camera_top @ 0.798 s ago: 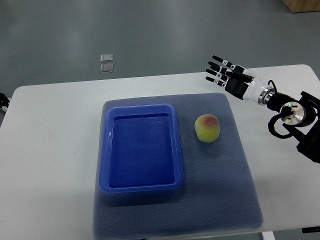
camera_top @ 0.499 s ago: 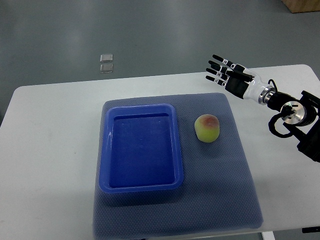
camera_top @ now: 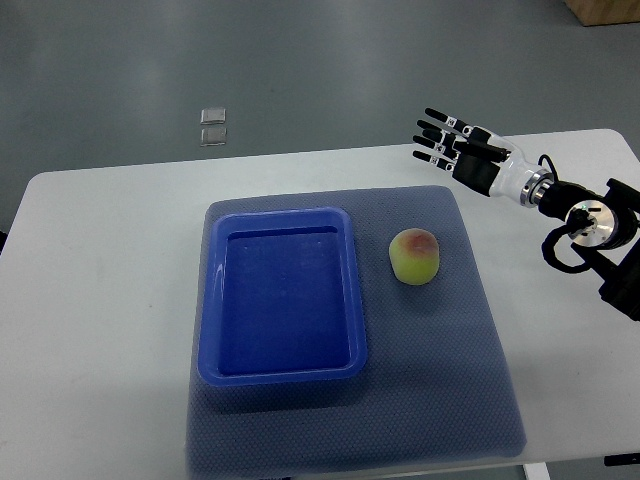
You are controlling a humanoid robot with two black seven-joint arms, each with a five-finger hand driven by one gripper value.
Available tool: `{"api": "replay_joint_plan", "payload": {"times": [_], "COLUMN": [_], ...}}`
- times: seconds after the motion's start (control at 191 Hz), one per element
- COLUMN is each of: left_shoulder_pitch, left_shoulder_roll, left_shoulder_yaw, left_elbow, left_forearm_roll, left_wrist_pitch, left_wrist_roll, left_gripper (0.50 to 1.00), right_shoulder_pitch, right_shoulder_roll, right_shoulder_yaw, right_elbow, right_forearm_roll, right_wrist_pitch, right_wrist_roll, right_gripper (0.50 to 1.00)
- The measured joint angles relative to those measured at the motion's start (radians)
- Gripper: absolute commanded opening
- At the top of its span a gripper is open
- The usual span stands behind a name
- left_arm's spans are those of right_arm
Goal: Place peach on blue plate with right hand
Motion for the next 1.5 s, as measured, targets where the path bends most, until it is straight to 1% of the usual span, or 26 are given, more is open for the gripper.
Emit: {"api": "replay_joint_plan", "payload": {"times": [0.21, 0.42, 0.703, 0.819, 1.002, 1.207, 1.354, 1.501], "left_shoulder_pitch": [0.0, 0.0, 0.0, 0.0, 0.0, 0.0, 0.0, 0.0], "left_shoulder_roll": [0.0, 0.0, 0.0, 0.0, 0.0, 0.0, 0.0, 0.0], "left_shoulder_yaw": [0.0, 0.0, 0.0, 0.0, 0.0, 0.0, 0.0, 0.0], "left_elbow": [0.001, 0.001, 0.001, 0.001, 0.001, 0.001, 0.001, 0.001], "left_forearm_roll": [0.0, 0.0, 0.0, 0.0, 0.0, 0.0, 0.0, 0.0], "left_wrist_pitch": [0.0, 0.0, 0.0, 0.0, 0.0, 0.0, 0.0, 0.0], "left_wrist_roll": [0.0, 0.0, 0.0, 0.0, 0.0, 0.0, 0.0, 0.0], "left_gripper": [1.0, 1.0, 1.0, 1.0, 1.0, 1.0, 1.0, 1.0], "right_shoulder_pitch": [0.001, 0.001, 0.01, 0.014, 0.022, 0.038, 0.039, 0.039], "right_shoulder_roll": [-0.024, -0.045, -0.084, -0.116, -0.15, -0.171, -0.174, -0.178], "right_shoulder_yaw": [-0.001, -0.001, 0.001, 0.001, 0.001, -0.002, -0.005, -0.04], "right_elbow": [0.0, 0.0, 0.008, 0.042, 0.114, 0.134, 0.148, 0.167], "right_forearm_roll": [-0.024, -0.138, -0.321, -0.402, -0.499, -0.604, -0.707, -0.788], "right_wrist_pitch": [0.058, 0.105, 0.12, 0.138, 0.139, 0.143, 0.148, 0.152], "right_wrist_roll": [-0.001, -0.001, 0.0, 0.005, 0.007, 0.012, 0.047, 0.057], "right_gripper": [0.934, 0.934, 0.934, 0.934, 0.934, 0.934, 0.934, 0.934]}}
